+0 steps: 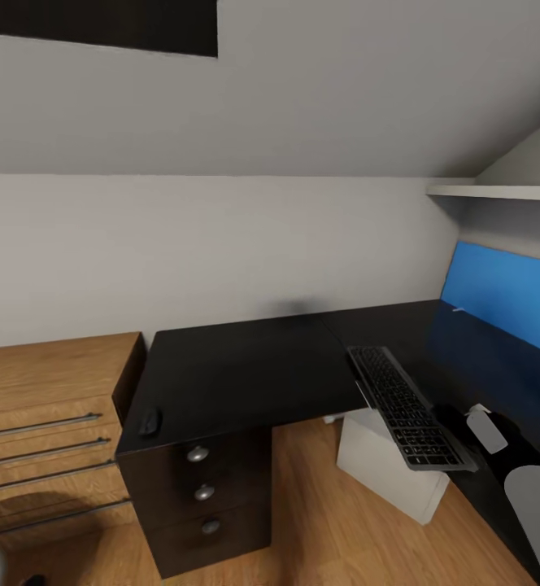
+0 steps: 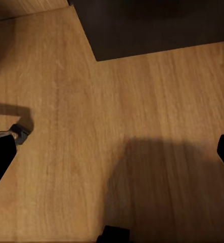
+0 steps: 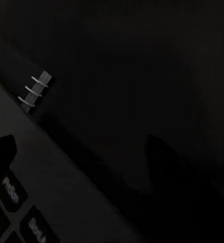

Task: In the bedroom, organize the workspace by keeping the computer under the desk, ensuring the monitor is on the desk, placing the keyboard on the desk next to the monitor, placing the mouse on the desk next to the keyboard, moving the folder from the swivel chair onto the desk next to the mouse, stacking the notebook on top of the folder with the pen on top of the notebook, and positioning the swivel chair next to the desk.

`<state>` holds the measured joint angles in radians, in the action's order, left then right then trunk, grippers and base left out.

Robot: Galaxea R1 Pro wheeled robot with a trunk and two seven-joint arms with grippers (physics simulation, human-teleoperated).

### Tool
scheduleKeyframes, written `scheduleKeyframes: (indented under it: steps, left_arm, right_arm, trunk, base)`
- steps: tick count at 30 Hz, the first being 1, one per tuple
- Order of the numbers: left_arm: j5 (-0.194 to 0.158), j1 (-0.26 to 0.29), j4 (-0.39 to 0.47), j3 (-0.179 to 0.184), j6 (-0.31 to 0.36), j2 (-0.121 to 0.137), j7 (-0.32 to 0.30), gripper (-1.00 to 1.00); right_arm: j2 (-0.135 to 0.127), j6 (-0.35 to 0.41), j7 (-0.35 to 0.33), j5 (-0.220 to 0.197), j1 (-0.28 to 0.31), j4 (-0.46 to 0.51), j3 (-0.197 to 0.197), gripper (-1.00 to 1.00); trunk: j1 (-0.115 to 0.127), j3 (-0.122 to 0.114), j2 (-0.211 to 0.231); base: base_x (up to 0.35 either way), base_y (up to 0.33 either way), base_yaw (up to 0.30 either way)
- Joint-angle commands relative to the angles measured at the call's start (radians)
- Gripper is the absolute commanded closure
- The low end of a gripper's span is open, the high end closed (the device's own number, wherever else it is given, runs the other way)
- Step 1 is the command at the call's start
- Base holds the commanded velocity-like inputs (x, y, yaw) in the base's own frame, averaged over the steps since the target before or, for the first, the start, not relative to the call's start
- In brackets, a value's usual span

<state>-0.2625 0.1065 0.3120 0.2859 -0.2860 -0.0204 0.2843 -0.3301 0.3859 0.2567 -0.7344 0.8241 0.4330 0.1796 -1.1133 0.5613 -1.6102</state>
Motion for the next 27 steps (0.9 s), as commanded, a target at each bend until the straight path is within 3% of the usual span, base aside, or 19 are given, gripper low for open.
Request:
scheduleKeyframes:
  steps: [1, 20, 27]
  left_arm:
    - [-0.009, 0.001, -0.001, 0.009, -0.004, 0.0, 0.006, -1.0]
    - [-0.006, 0.001, -0.001, 0.014, -0.004, -0.003, 0.002, -1.0]
    - [-0.007, 0.001, -0.001, 0.012, -0.004, -0.004, 0.001, -1.0]
  right_arm:
    - [0.0, 0.006, 0.009, -0.016, 0.0, 0.001, 0.001, -1.0]
    - [0.002, 0.0, 0.004, -0.014, 0.0, 0.003, 0.001, -1.0]
    - [0.003, -0.005, -0.006, -0.013, 0.0, 0.01, 0.0, -1.0]
  trunk:
    - [0.0, 0.001, -0.001]
    - [0.0, 0.001, -0.001]
    - [0.027, -0.021, 0.048]
  base:
    - [-0.17, 0.145, 0.0]
    - [-0.057, 0.047, 0.0]
    - [0.0, 0.0, 0.0]
